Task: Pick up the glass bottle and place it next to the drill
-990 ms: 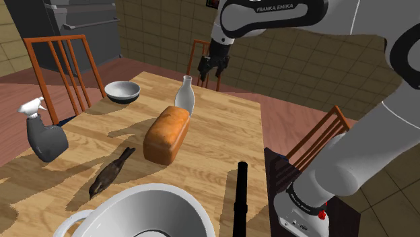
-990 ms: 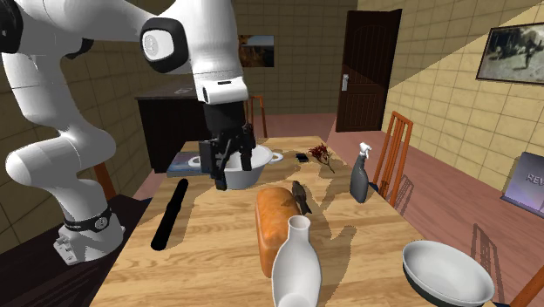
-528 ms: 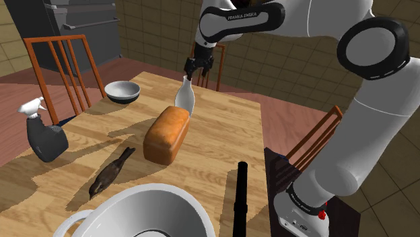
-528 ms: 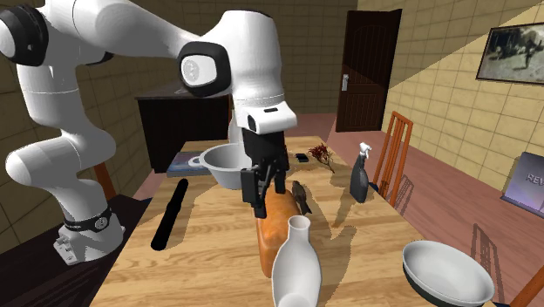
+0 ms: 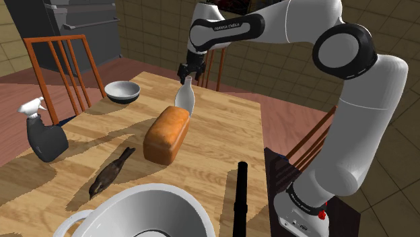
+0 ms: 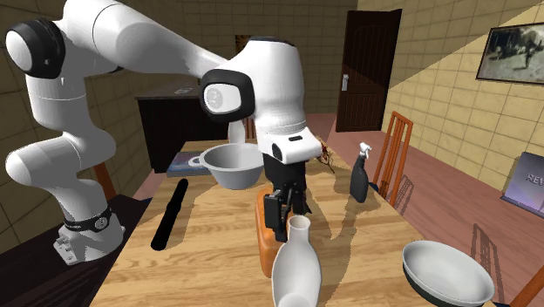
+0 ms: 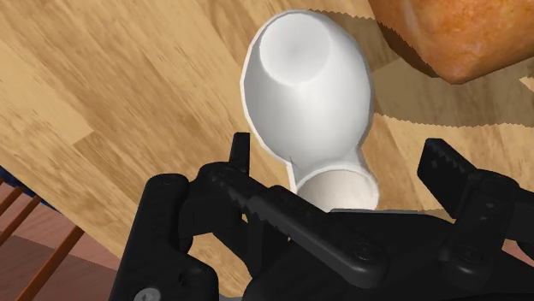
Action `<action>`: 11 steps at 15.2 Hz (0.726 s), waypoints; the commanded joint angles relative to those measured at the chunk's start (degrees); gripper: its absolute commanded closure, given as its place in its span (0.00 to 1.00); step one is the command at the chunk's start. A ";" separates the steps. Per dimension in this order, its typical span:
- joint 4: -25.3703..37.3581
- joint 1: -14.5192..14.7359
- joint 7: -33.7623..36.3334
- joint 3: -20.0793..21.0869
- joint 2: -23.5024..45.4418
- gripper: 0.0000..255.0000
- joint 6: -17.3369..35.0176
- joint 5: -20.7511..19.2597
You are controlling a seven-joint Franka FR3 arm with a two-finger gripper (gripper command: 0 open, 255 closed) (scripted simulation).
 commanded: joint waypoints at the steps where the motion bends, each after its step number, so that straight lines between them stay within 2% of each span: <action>1: -0.62 -0.02 -0.01 -0.03 0.64 0.00 1.29 -0.06; 10: -1.09 0.00 0.02 -0.05 1.16 0.00 2.27 -0.11; 11: -1.09 0.00 0.02 -0.05 1.16 1.00 2.27 -0.11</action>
